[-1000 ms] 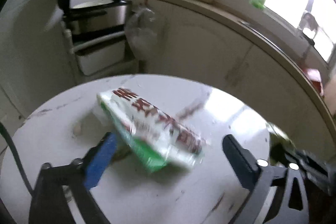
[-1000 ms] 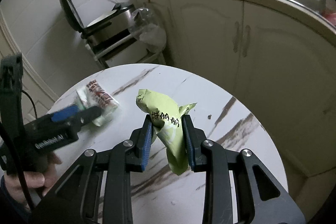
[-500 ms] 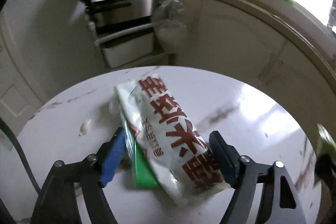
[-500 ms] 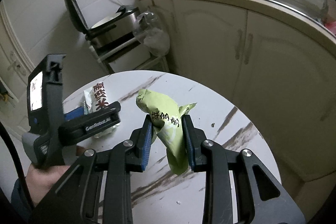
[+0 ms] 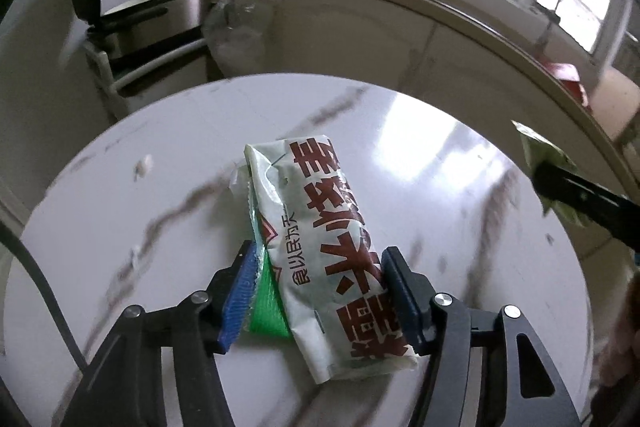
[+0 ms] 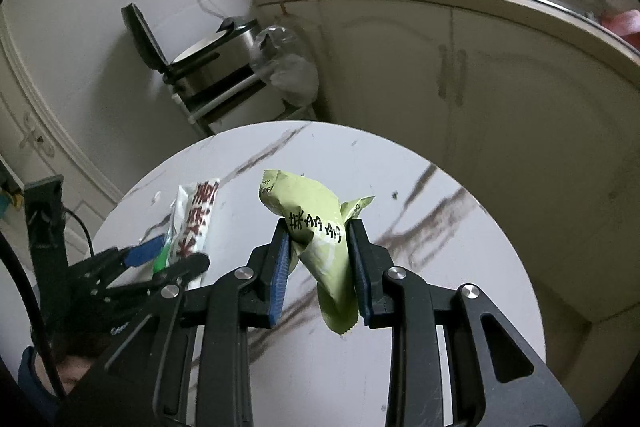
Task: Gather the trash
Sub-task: 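Carry printed bag and green packet over the white bin and open both grippers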
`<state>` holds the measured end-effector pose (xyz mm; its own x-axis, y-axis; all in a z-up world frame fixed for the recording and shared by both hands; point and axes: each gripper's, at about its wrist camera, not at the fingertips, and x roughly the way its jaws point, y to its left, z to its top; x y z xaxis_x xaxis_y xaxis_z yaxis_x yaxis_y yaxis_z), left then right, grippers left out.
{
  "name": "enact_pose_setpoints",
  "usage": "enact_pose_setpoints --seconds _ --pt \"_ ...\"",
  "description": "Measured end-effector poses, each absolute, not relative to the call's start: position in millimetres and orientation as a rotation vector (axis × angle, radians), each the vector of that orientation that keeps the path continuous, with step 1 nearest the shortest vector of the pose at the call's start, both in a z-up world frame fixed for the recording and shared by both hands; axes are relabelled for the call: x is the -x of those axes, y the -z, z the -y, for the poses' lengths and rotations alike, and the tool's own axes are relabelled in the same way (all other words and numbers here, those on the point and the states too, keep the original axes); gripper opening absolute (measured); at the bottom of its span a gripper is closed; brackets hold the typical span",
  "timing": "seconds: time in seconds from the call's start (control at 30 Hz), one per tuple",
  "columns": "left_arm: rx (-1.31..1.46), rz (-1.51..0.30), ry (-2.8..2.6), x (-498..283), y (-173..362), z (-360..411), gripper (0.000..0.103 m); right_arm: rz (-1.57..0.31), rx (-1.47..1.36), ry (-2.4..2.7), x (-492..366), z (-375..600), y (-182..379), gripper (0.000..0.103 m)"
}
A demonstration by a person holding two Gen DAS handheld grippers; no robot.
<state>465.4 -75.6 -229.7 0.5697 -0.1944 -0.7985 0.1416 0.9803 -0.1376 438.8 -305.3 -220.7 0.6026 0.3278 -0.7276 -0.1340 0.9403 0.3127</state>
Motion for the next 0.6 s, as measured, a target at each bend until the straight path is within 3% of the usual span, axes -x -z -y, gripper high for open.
enact_pose_setpoints --seconds 0.6 --pt "0.044 -0.889 0.363 -362 177 114 0.055 -0.872 -0.308 -0.164 -336 352 214 0.026"
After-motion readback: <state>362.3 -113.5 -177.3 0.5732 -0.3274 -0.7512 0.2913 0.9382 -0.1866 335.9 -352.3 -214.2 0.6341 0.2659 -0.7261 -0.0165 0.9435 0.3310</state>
